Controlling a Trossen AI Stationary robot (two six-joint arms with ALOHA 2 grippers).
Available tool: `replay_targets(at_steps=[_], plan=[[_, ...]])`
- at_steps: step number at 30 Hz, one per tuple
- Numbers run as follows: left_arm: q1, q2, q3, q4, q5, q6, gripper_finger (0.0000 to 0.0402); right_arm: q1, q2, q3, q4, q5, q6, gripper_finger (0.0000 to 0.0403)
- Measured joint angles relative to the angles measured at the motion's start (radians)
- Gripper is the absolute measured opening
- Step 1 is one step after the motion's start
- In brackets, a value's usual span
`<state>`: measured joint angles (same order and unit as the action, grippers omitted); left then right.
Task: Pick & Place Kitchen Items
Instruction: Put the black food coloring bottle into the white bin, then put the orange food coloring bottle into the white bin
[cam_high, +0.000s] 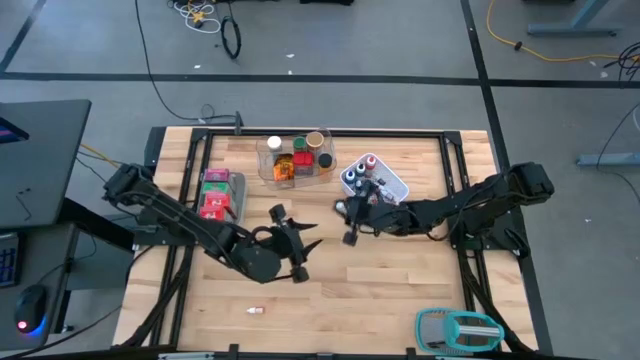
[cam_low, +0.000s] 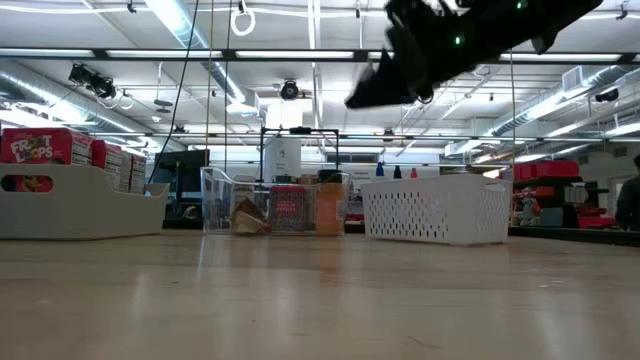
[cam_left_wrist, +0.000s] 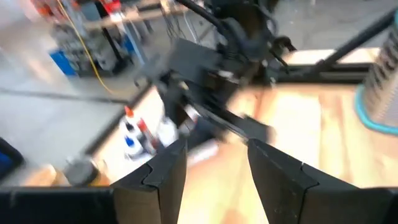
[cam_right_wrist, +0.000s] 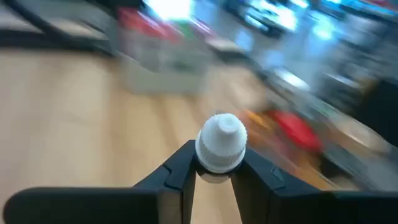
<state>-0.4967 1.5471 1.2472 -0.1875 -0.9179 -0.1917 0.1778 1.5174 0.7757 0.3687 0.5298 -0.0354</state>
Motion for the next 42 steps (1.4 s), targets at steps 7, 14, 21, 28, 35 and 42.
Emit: replay_targets(at_steps=[7,14,21,28,35,42], plan=[[-0.04,-0.013,0.0,-0.306,0.235,-0.442,0.0181,-0.082,-0.005,-0.001,-0.322,0.257,0.179,0.0101],[-0.097,-0.008,-0.037,-0.477,0.586,-0.856,0.0181,-0.201,-0.005,-0.002,-0.591,0.239,0.424,0.0097],[-0.172,-0.007,-0.115,-0.504,0.695,-1.049,0.0181,-0.261,-0.005,-0.002,-0.618,0.164,0.502,0.01],[-0.211,-0.007,-0.175,-0.491,0.7,-0.997,0.018,-0.262,-0.005,-0.002,-0.617,0.158,0.5,0.0145],[-0.241,-0.007,-0.251,-0.435,0.7,-0.944,0.018,-0.262,-0.005,-0.002,-0.602,0.16,0.499,0.0195],[-0.269,-0.007,-0.348,-0.307,0.695,-0.932,0.018,-0.262,-0.005,-0.002,-0.593,0.16,0.498,0.0217]])
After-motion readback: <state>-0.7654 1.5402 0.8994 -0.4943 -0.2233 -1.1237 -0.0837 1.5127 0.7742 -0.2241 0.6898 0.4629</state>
